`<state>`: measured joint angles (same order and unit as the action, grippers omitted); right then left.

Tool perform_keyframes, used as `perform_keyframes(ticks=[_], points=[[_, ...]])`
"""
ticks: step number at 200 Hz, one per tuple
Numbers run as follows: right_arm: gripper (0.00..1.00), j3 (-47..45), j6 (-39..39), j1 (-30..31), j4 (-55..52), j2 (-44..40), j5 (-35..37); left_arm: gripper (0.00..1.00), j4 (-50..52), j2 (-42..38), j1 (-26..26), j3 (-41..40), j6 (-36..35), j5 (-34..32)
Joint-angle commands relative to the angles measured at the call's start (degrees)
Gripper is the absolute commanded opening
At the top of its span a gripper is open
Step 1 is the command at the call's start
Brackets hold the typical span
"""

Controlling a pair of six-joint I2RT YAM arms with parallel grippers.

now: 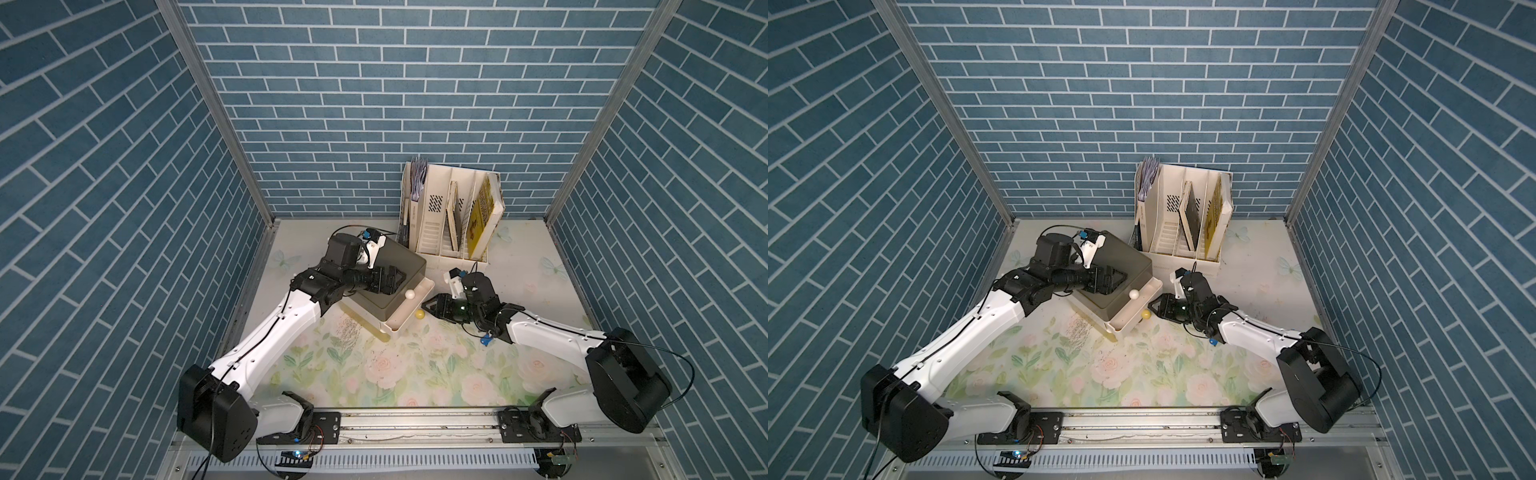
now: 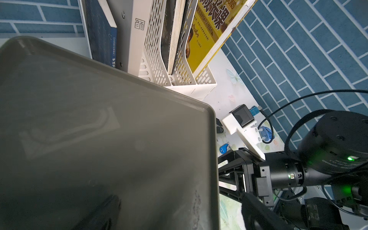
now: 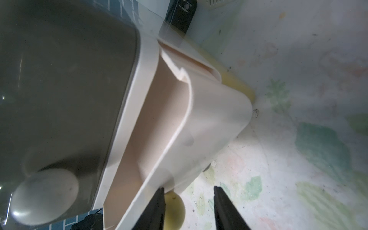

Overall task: Take the keys out of the drawer
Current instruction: Close the drawer in the storage box.

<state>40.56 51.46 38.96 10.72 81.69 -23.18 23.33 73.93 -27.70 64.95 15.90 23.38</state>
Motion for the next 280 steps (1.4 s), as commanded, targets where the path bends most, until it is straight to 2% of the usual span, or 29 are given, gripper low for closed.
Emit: perform_keyframes(ticks=[1, 80, 132, 176, 215, 246, 280], points=[[0.43, 1.7, 2.0, 0.3, 5.0, 1.9, 0.7, 1.00, 4.9, 0.1, 0.3, -1.3, 0.5, 0.4], [0.43, 4.1, 3.8, 1.2, 11.0, 8.4, -0.7, 1.00, 5.4, -0.1, 0.2, -1.4, 0.4, 0.3], [0.43, 3.5, 4.7, 1.6, 13.9, 9.8, -1.4, 1.00, 5.1, -0.2, 0.2, -1.9, 0.5, 0.5], [0.43, 2.1, 4.5, 1.5, 13.3, 8.3, -0.8, 1.00, 4.8, -0.3, 0.2, -2.3, 0.6, 0.4], [0.43, 1.7, 1.8, 1.0, 8.4, 3.5, 2.5, 1.00, 4.7, -0.3, 0.2, -2.4, 0.4, 0.4], [0.44, -1.7, 2.4, 0.1, 7.6, -1.6, 4.4, 1.00, 4.4, -0.5, 0.2, -2.6, 0.6, 0.4], [0.44, -6.3, 4.7, 0.0, 7.3, -4.4, 2.8, 1.00, 4.1, -0.9, 0.3, -2.8, 0.7, 0.4]])
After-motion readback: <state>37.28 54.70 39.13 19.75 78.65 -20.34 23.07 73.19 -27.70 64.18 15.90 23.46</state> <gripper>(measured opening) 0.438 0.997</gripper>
